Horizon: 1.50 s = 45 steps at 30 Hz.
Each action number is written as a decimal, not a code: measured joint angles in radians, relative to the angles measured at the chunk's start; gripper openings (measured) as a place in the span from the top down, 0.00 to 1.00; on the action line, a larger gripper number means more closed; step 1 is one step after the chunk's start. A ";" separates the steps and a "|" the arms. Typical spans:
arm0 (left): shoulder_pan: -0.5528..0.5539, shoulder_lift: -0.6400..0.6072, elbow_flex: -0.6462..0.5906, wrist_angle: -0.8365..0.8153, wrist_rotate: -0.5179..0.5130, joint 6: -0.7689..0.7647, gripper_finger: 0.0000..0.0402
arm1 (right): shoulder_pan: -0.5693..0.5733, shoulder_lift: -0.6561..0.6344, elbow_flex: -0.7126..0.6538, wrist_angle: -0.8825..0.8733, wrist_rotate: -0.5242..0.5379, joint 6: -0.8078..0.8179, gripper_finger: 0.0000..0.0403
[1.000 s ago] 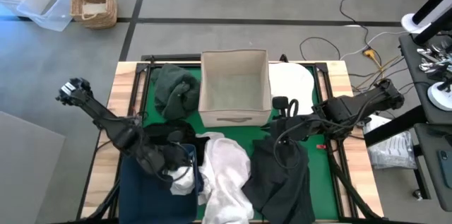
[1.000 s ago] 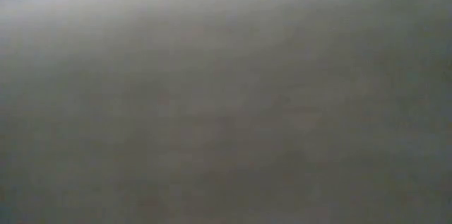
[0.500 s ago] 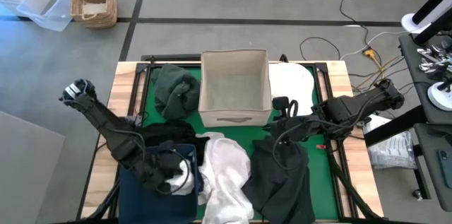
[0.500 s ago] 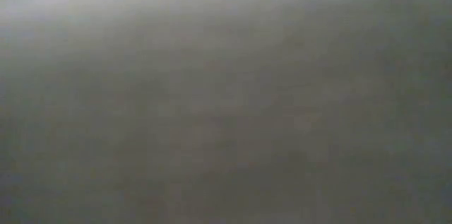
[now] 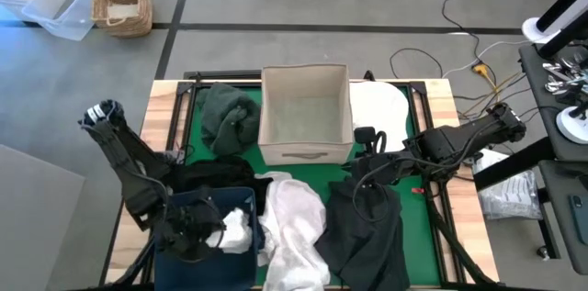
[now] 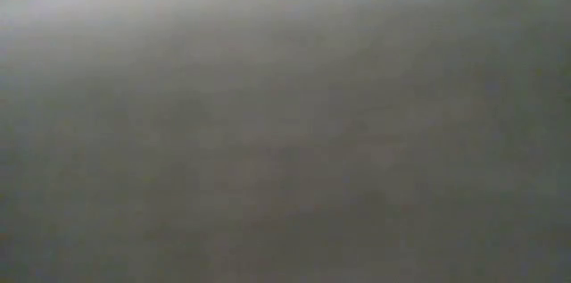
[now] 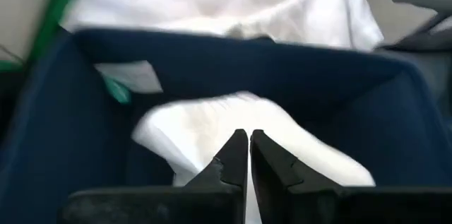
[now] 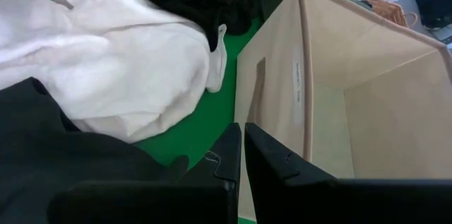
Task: Sort clothes
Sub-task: Put the left white cloth into the blue laundry bin, then put the green polo shirt into the brown laundry bin
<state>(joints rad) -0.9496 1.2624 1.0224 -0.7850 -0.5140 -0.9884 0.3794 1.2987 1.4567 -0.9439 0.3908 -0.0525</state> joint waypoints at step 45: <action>0.014 -0.100 -0.012 -0.269 -0.883 0.306 1.00 | 0.000 0.004 -0.186 0.060 -0.118 0.064 0.97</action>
<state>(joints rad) -0.9352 1.1624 1.0109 -1.0540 -1.3972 -0.6821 0.3790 1.3030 1.2704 -0.8835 0.2731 0.0116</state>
